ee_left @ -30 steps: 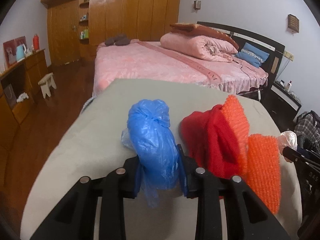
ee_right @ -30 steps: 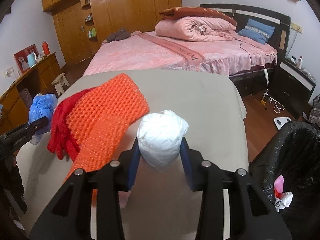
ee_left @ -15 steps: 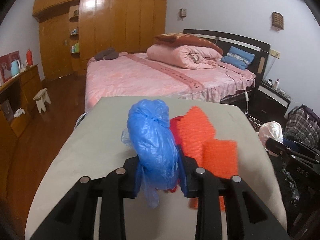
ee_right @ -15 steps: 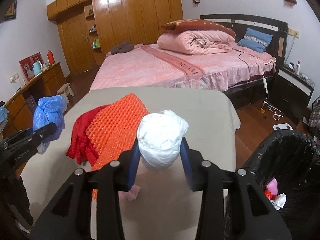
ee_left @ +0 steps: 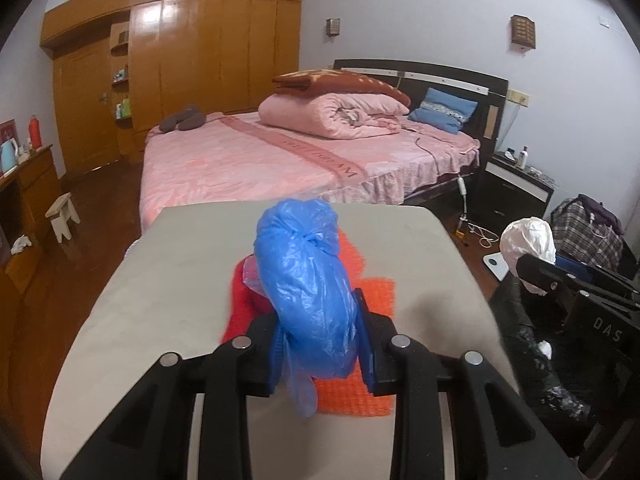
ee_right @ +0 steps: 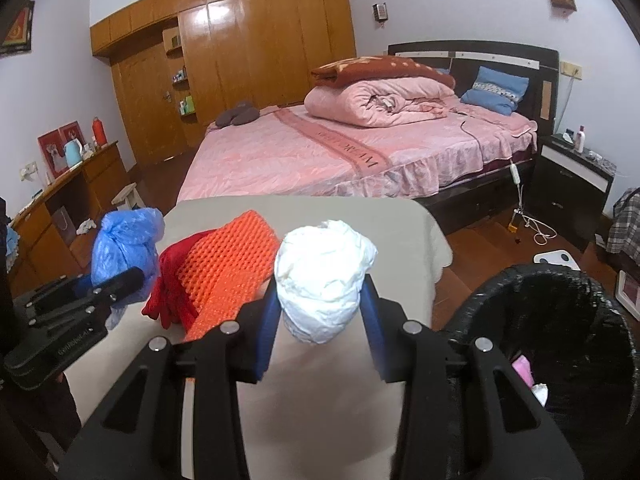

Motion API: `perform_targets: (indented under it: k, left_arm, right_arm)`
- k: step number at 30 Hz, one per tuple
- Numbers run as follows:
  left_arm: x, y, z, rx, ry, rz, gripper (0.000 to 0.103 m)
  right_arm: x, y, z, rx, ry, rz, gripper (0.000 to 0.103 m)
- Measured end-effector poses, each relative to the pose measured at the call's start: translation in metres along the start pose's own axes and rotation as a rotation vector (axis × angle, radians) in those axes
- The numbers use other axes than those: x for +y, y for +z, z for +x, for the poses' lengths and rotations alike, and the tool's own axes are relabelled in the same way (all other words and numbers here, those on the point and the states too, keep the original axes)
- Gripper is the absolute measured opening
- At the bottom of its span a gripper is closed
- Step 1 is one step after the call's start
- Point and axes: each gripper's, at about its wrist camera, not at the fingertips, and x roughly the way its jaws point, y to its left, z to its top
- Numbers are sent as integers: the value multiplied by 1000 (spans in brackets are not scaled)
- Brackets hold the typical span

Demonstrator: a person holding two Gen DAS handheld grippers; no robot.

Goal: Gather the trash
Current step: 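Carry the blue bag and tissue ball over the black bin and open both tools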

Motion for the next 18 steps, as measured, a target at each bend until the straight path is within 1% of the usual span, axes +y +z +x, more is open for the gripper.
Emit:
perform_targets:
  k: [9, 18]
  left_arm:
    - [-41, 6, -6, -16, -68, 42, 30]
    - [-86, 8, -15, -39, -144, 89, 30]
  right_arm:
    - [-25, -4, -30, -27, -45, 17, 38]
    - [-60, -13, -63, -63, -106, 52, 38]
